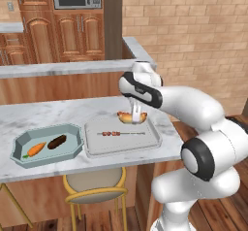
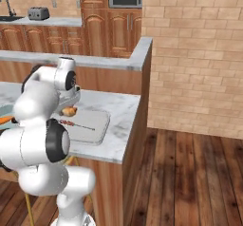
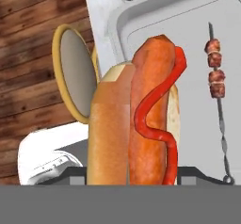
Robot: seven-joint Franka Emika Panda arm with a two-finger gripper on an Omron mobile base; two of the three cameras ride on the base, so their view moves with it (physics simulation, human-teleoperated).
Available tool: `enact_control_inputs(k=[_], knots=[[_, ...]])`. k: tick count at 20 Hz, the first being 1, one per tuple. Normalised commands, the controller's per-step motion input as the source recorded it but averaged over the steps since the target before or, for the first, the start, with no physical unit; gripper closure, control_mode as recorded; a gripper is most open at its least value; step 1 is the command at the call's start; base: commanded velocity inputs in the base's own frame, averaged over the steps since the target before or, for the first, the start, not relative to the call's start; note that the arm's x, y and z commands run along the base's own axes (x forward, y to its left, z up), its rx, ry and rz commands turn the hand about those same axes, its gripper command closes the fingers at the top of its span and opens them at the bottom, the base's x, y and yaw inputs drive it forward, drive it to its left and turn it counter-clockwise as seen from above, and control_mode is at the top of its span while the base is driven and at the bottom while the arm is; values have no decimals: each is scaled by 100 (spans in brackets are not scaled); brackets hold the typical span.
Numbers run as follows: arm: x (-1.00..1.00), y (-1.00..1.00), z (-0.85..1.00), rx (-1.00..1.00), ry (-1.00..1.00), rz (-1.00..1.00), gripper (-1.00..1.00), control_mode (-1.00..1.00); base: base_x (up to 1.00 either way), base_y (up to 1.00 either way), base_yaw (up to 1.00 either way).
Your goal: Place the cold items (carrot and sweet potato) from the fridge in one tupperware on the dining counter. Place the warm items (kebab skewer and hot dog) in the stove area in another tupperware.
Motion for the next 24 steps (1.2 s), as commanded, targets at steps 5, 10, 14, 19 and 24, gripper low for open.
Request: enact_control_inputs(k=[5, 10, 14, 19, 24], knots=[[57, 13, -50, -6, 2, -7, 100, -100, 0, 0, 0], [57, 10, -54, -8, 2, -1, 100, -100, 0, 0, 0], [52, 11, -55, -9, 1, 0, 100, -100, 0, 0, 0], [25, 9, -45, -9, 0, 0, 100, -100, 0, 0, 0], [4, 8, -41, -8, -4, 0, 100, -100, 0, 0, 0]])
